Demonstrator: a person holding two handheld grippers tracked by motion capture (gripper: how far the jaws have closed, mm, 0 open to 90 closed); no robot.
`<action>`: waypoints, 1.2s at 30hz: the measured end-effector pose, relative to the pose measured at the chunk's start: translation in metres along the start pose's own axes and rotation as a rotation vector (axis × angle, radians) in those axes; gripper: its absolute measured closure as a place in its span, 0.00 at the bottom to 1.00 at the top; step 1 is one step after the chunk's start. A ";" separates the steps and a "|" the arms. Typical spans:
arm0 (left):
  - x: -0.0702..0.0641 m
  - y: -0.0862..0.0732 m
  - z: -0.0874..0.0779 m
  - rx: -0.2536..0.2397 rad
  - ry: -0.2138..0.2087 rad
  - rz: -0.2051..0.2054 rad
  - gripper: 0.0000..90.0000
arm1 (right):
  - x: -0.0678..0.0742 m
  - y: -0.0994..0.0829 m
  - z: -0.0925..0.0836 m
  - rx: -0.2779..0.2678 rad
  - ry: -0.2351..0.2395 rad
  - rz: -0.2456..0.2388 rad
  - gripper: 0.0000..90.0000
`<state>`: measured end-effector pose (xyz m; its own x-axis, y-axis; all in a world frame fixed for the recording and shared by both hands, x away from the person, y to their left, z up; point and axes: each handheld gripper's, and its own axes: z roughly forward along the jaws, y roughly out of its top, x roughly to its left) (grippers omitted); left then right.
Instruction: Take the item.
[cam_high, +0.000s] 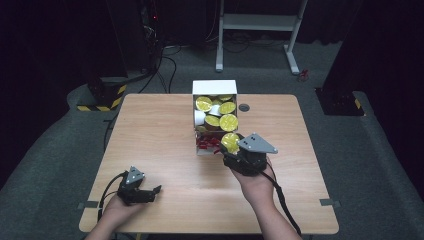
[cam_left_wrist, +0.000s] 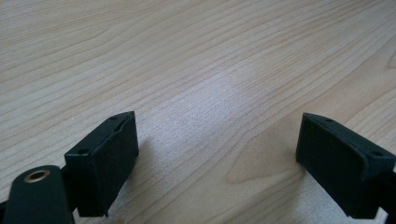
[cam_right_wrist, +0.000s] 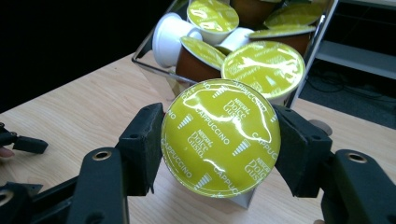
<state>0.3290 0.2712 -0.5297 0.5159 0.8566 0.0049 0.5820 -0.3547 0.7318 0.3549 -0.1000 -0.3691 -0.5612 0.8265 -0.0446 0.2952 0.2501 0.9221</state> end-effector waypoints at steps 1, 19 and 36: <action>0.000 0.000 0.000 0.000 0.000 0.000 0.15 | -0.001 -0.001 0.000 0.001 0.000 -0.002 0.43; 0.000 0.000 0.000 -0.001 0.000 0.000 0.15 | -0.012 -0.031 0.004 0.062 -0.032 0.014 0.43; 0.000 0.000 0.000 0.000 0.000 0.004 0.15 | -0.051 -0.067 0.022 0.148 -0.119 0.074 0.43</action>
<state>0.3287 0.2717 -0.5296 0.5180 0.8554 0.0079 0.5797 -0.3578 0.7321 0.3809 -0.1475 -0.4371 -0.4413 0.8968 -0.0318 0.4475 0.2507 0.8584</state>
